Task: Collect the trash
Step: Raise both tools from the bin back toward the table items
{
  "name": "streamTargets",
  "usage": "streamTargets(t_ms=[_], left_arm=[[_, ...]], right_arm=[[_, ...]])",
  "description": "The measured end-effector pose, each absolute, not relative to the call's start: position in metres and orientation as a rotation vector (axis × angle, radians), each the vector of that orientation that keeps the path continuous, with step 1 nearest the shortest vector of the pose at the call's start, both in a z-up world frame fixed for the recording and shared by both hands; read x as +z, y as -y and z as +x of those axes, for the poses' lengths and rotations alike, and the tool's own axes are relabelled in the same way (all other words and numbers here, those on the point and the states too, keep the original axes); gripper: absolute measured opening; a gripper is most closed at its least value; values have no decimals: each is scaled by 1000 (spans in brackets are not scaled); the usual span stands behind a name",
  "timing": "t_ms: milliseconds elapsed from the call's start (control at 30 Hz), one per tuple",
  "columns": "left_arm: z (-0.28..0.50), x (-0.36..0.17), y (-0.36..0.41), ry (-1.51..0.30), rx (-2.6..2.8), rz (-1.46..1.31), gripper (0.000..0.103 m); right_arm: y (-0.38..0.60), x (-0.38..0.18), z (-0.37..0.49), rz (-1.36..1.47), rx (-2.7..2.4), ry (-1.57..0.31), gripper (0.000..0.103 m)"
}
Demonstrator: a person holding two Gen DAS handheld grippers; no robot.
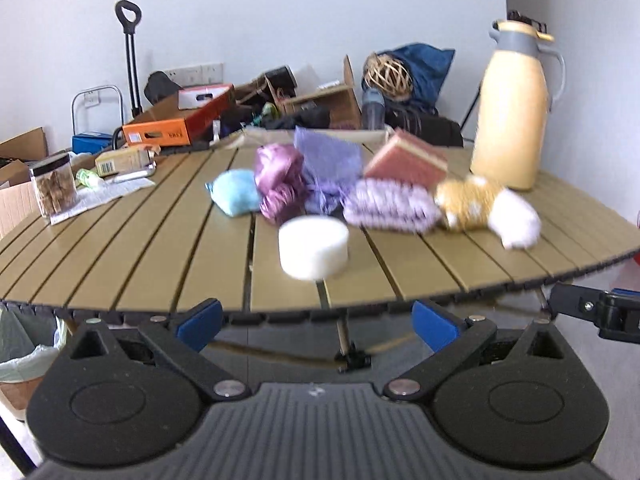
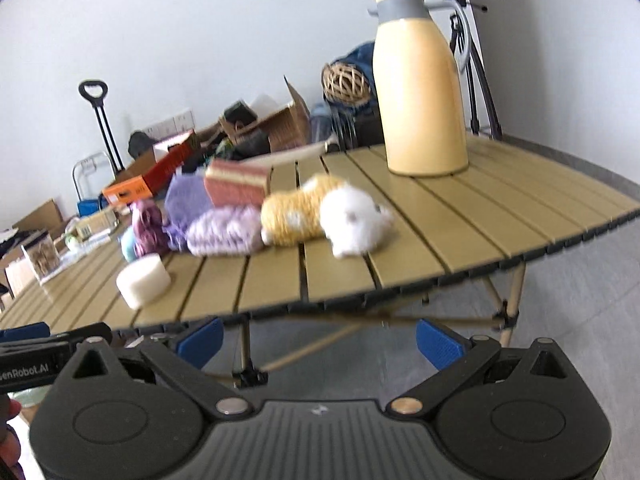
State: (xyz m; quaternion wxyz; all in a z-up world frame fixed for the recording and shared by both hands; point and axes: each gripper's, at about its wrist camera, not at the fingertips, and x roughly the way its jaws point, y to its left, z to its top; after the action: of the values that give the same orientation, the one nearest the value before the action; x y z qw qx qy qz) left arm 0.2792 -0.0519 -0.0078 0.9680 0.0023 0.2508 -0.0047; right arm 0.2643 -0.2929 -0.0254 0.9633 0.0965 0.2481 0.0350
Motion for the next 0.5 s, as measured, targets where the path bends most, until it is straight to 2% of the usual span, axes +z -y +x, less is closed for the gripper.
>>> streamTargets(t_ms=[500], left_arm=[[352, -13, 41, -478, -20, -53, 103]], right_arm=[[292, -10, 314, 157, 6, -407, 103]])
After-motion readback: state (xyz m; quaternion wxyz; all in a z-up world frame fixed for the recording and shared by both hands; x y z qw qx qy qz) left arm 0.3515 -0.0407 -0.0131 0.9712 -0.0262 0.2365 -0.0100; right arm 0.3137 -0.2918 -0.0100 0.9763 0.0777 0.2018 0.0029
